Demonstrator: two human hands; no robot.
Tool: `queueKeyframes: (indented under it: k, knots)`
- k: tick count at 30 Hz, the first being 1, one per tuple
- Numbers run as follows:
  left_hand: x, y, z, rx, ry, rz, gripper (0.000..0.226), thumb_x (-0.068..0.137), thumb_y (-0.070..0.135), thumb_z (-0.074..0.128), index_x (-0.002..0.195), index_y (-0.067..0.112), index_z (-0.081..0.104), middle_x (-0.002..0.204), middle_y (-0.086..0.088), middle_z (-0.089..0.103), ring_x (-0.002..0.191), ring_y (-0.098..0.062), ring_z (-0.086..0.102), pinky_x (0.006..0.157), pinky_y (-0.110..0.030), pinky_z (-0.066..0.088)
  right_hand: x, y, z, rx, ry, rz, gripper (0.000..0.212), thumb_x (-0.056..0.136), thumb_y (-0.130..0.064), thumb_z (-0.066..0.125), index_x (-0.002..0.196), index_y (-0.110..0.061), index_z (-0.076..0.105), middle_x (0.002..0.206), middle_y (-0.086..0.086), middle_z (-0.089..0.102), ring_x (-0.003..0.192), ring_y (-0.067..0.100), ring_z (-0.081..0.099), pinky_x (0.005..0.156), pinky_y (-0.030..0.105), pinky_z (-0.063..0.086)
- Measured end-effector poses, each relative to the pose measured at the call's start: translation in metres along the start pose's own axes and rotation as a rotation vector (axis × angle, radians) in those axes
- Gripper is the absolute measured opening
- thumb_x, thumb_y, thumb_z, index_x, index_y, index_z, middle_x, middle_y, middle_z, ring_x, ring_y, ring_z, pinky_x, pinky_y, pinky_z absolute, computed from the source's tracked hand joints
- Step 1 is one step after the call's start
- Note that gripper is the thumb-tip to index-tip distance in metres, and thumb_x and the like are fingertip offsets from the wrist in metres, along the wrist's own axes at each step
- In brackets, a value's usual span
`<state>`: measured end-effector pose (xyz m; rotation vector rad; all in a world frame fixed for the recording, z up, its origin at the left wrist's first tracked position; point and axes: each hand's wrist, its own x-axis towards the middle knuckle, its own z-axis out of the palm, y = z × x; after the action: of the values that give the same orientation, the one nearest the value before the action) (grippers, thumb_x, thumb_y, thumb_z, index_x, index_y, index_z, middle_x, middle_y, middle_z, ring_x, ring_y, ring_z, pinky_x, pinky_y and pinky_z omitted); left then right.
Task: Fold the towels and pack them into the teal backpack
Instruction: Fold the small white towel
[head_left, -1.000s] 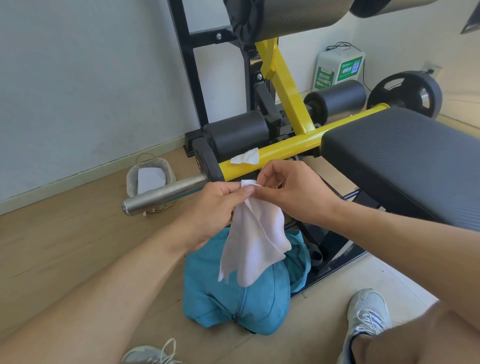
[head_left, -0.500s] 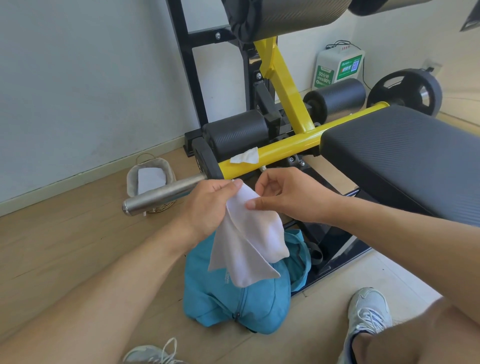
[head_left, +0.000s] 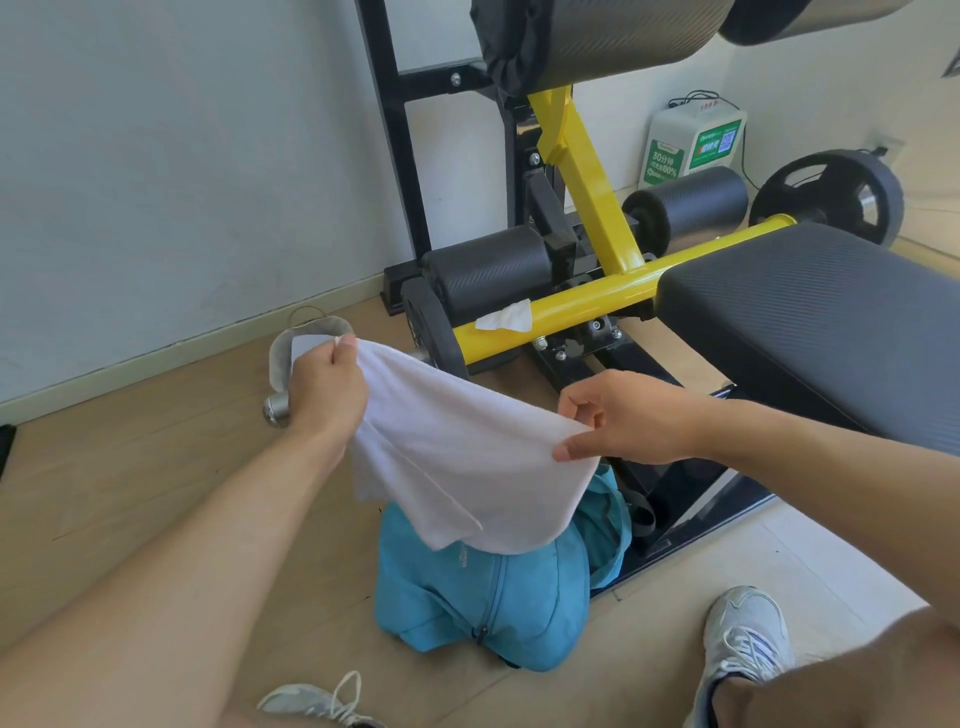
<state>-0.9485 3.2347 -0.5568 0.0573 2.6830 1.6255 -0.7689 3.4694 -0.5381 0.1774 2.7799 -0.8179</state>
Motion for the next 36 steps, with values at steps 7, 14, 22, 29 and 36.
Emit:
queueKeyframes:
  k: [7,14,22,29,36]
  knots:
    - [0.002,-0.002,-0.002,-0.028,-0.04,0.094,0.049,0.106,0.038,0.047,0.085,-0.005,0.055,0.073,-0.005,0.042,0.071,-0.019,0.037,0.066,-0.033,0.028,-0.011,-0.002,-0.019,-0.255,0.1,0.076,0.026,0.098,-0.045,0.06,0.115,-0.033,0.075,0.108,-0.013,0.074,0.098,0.013,0.067,0.092,0.039,0.057]
    - [0.0,0.001,-0.007,-0.132,-0.405,0.215,0.057,0.083,0.077,0.054,0.101,0.027,0.075,0.093,0.002,0.07,0.094,-0.015,0.056,0.1,-0.047,0.047,-0.015,0.016,-0.03,-0.289,0.181,0.341,0.044,0.084,-0.039,0.079,0.124,-0.027,0.063,0.095,-0.007,0.065,0.088,0.016,0.064,0.088,0.039,0.058]
    - [-0.008,0.015,-0.021,-0.391,-0.617,-0.006,0.04,0.106,0.023,0.049,0.081,0.021,0.08,0.093,0.002,0.077,0.092,-0.016,0.068,0.086,-0.033,0.049,-0.038,0.017,-0.047,0.432,0.154,0.068,0.021,0.084,-0.031,0.078,0.087,-0.012,0.069,0.09,0.003,0.073,0.08,0.013,0.067,0.076,0.027,0.054]
    - [-0.012,0.008,-0.006,-0.216,-0.389,-0.114,0.033,0.103,0.034,0.058,0.123,0.011,0.071,0.116,-0.002,0.073,0.107,-0.02,0.068,0.082,-0.03,0.056,-0.035,0.025,-0.034,0.501,0.422,0.299,0.02,0.087,-0.033,0.079,0.084,-0.015,0.071,0.08,0.003,0.074,0.073,0.019,0.071,0.064,0.033,0.059]
    - [-0.033,0.027,0.001,-0.395,-0.47,-0.158,0.034,0.101,0.028,0.061,0.07,0.021,0.074,0.07,0.007,0.072,0.062,-0.011,0.066,0.067,-0.031,0.05,-0.027,0.02,-0.036,0.59,0.623,0.419,0.016,0.097,-0.028,0.066,0.106,-0.014,0.066,0.102,0.007,0.07,0.084,0.022,0.07,0.057,0.032,0.059]
